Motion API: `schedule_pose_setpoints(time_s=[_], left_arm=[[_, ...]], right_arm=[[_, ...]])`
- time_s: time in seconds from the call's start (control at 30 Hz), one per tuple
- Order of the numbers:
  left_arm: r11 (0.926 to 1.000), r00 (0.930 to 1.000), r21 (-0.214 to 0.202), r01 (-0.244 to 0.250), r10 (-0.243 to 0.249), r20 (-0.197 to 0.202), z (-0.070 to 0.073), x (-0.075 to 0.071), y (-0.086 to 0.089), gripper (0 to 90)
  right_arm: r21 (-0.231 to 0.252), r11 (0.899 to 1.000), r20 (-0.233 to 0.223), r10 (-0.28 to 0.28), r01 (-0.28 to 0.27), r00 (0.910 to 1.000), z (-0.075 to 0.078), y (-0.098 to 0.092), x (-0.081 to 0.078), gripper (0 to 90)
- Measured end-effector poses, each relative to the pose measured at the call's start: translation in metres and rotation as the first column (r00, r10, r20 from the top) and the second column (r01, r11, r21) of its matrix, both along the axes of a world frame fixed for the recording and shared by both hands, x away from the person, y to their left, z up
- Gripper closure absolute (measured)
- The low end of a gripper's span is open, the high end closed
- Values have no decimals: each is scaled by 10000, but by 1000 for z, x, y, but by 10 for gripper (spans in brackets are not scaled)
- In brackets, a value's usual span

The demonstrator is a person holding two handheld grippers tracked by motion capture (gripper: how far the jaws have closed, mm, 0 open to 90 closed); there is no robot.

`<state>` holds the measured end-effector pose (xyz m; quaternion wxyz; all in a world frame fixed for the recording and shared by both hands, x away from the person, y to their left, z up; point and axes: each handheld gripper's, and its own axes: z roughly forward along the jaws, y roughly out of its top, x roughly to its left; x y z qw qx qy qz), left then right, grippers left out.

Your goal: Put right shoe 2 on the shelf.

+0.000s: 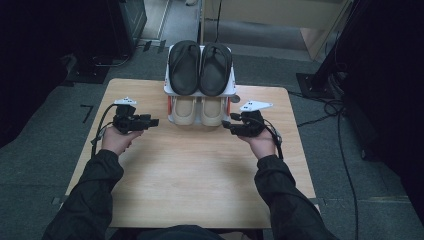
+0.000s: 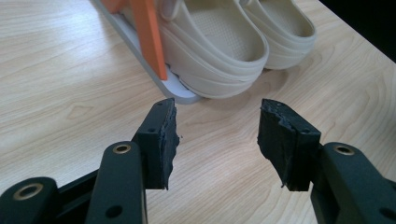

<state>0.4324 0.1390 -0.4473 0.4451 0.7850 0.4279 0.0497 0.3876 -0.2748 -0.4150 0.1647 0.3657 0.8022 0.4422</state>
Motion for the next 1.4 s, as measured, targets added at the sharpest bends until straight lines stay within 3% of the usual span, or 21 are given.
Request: schedule_pose_setpoints(time_s=[0.2,0.5,0.6,0.73,0.83,0.87,1.03,1.17,1.2,1.23,1.27,1.37,1.4], left_arm=[[9999,9999,-15,131,-131,97,2,-4,-5,458],[9966,9962,138,817,-821,277,4,-20,-22,450],[9926,9925,476,1113,-1135,463,2,-30,-31,447],[9872,9874,733,1420,-1465,603,0,-40,-40,439],[9858,9863,742,1504,-1547,567,-2,-44,-46,409],[9837,9853,1012,1488,-1562,687,-3,-47,-49,409],[9828,9820,719,1702,-1752,700,-8,-53,-56,405],[9788,9783,668,1938,-1979,613,-15,-54,-64,390],[9774,9778,767,1969,-2015,582,-20,-53,-67,383],[9774,9778,767,1969,-2015,582,-20,-53,-67,376],[9763,9774,919,1961,-2022,614,-26,-52,-71,370],[9754,9784,1112,1905,-1979,599,-32,-50,-75,367],[9761,9801,1153,1843,-1913,536,-37,-47,-78,368]], right_arm=[[86,9999,-79,82,-82,9999,-15,-3,-15,507],[231,9996,-269,192,-185,9995,-29,-9,-29,480],[525,9983,-379,279,-259,9989,-37,-12,-32,476],[177,9994,-752,308,-296,9967,-45,-12,-33,471],[598,9980,-735,238,-194,9970,-51,-12,-35,461],[726,9971,-780,277,-220,9966,-53,-11,-34,460],[894,9960,-833,124,-50,9964,-56,-3,-33,436],[437,9990,-409,122,-104,9991,-61,7,-34,374],[-126,9999,-343,-26,22,9994,-64,12,-34,336],[-126,9999,-343,-26,22,9994,-64,12,-34,336],[-372,9993,-554,-60,40,9984,-69,15,-32,303],[-358,9993,-845,46,-76,9964,-73,17,-30,292],[-229,9995,-1206,168,-197,9926,-78,20,-28,279]])
